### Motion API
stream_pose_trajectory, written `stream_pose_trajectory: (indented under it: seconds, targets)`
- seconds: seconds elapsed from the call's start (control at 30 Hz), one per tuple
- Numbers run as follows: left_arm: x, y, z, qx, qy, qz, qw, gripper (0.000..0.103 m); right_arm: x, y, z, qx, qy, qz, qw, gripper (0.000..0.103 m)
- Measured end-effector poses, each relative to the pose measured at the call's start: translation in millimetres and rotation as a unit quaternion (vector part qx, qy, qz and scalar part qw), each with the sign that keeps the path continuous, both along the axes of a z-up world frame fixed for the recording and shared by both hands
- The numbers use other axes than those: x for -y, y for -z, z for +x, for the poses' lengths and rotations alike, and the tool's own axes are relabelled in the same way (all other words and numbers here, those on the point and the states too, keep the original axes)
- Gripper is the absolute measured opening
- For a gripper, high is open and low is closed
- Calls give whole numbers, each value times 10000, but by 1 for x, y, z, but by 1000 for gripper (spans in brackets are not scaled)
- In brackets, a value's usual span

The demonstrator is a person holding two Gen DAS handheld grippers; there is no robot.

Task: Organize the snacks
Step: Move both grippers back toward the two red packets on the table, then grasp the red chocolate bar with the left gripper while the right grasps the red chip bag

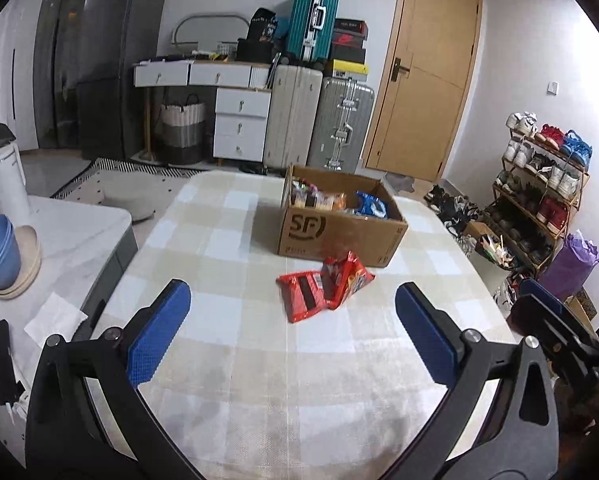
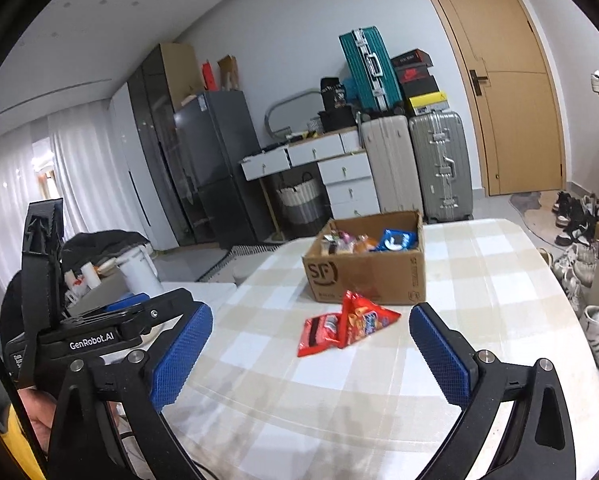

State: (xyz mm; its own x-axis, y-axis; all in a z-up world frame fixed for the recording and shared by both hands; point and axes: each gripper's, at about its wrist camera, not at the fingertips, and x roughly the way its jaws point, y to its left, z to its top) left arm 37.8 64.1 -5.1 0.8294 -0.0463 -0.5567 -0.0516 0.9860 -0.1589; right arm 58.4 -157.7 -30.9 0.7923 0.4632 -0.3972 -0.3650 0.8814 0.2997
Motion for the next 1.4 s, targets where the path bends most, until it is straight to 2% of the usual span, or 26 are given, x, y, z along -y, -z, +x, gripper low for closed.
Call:
stream_pose_trajectory:
  seconds: [0.1,0.43,0.77,0.83,0.93,1.07,1.27,1.4]
  targets:
    - [2,15,21,-169,-2,-19,9999,102,0,11,8,-106,19,-49,9999,101]
    - [7,64,96,-746,81,-41,9972,102,3,62,66,-889,17,-9,9960,101]
    - [0,109,177,-1326,-49,-194,9910,102,-13,93,149,-1412,-128,-122,9898,101]
    - [-1,118,191,-1436,-55,-213,9894,102,-18,101,166,-1585,-173,-72,9872,99]
    - [-2,133,212,-1617,-99,-205,9866,101,-29,115,193,-1819,-315,-112,9828,89]
    - [-13,152,233,-1853,-197,-261,9821,101,-37,132,220,-2051,-388,-206,9778,85]
    - [-25,173,251,-2046,-226,-422,9777,101,-44,154,245,-2375,-372,-336,9701,84]
    - [-27,186,258,-2173,-172,-424,9750,101,-50,162,254,-2406,-370,-428,9690,78]
